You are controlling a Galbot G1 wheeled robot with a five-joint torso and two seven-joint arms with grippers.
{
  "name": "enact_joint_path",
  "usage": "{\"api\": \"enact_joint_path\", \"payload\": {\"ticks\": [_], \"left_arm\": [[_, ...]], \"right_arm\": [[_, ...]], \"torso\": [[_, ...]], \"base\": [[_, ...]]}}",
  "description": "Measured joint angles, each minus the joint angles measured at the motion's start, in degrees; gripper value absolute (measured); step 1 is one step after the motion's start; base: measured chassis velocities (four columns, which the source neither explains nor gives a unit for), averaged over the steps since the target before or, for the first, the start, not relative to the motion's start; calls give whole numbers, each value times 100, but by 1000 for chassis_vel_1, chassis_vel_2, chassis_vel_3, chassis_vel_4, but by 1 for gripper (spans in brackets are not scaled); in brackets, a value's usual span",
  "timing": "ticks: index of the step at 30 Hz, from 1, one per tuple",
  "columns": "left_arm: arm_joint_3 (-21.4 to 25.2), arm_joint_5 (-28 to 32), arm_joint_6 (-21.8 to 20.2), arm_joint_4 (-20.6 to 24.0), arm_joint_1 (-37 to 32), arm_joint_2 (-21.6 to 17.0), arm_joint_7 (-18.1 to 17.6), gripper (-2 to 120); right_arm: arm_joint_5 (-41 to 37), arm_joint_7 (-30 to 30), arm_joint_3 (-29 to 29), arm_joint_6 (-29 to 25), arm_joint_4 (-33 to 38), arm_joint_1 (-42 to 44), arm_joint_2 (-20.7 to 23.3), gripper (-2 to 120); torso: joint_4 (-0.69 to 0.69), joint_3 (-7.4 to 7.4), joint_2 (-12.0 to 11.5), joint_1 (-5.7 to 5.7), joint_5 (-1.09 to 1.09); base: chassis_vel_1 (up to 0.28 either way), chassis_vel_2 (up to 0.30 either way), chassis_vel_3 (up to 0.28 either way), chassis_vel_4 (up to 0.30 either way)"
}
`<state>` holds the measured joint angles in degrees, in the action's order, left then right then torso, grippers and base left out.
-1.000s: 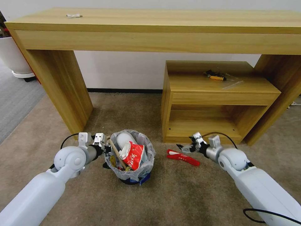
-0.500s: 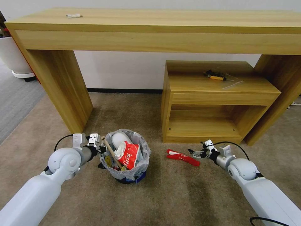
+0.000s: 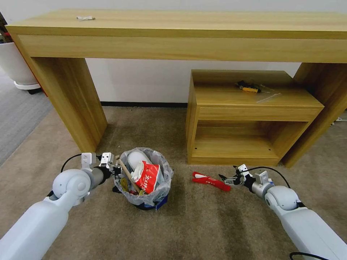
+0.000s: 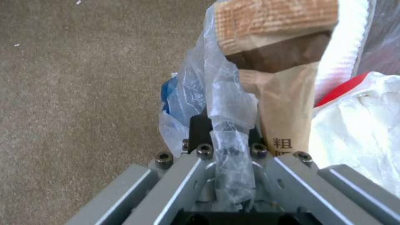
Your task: Pick up the trash bin and place the garbage on the floor into it.
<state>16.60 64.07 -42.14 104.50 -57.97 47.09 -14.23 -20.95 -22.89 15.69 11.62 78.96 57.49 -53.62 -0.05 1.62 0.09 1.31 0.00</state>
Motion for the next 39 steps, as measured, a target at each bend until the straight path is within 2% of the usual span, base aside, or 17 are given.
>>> {"api": "enact_joint_path", "payload": {"ticks": [5,10,15,23,29,31,34,39], "left_arm": [[3,-7,0,-20,18,0,37,0],[69,-18,0,-26,3,15,90,0],[141,-40,0,-29,-28,-5,179,0],[171,-45,0,-5,-48,62,196,0],[182,-111,0,24,-77,164,228,0],[182,-115,0,25,-76,169,229,0],[183,-149,0,50,-88,207,248,0],[166,-192,0,57,-101,214,280,0]], "right_arm": [[4,38,13,7,29,20,-12,100],[23,185,433,-19,389,313,-53,100],[84,232,993,-101,839,996,-84,100],[91,455,1551,-160,1389,1614,-208,100],[162,692,2306,-182,2357,2493,-685,100],[172,704,2348,-188,2405,2537,-726,100],[241,832,2702,-275,2731,2883,-1117,100],[239,841,2862,-346,2772,3018,-1225,100]], "torso": [[1,0,0,0,0],[1,0,0,0,0],[-1,0,0,0,1],[1,0,-1,0,0],[0,0,-1,0,0],[0,0,-1,0,0],[-1,0,-1,0,1],[0,0,-1,0,0]], "base": [[0,0,0,0],[0,0,0,0],[0,0,0,0],[0,0,0,0],[0,0,0,0],[0,0,0,0],[0,0,0,0],[0,0,0,0]]}}
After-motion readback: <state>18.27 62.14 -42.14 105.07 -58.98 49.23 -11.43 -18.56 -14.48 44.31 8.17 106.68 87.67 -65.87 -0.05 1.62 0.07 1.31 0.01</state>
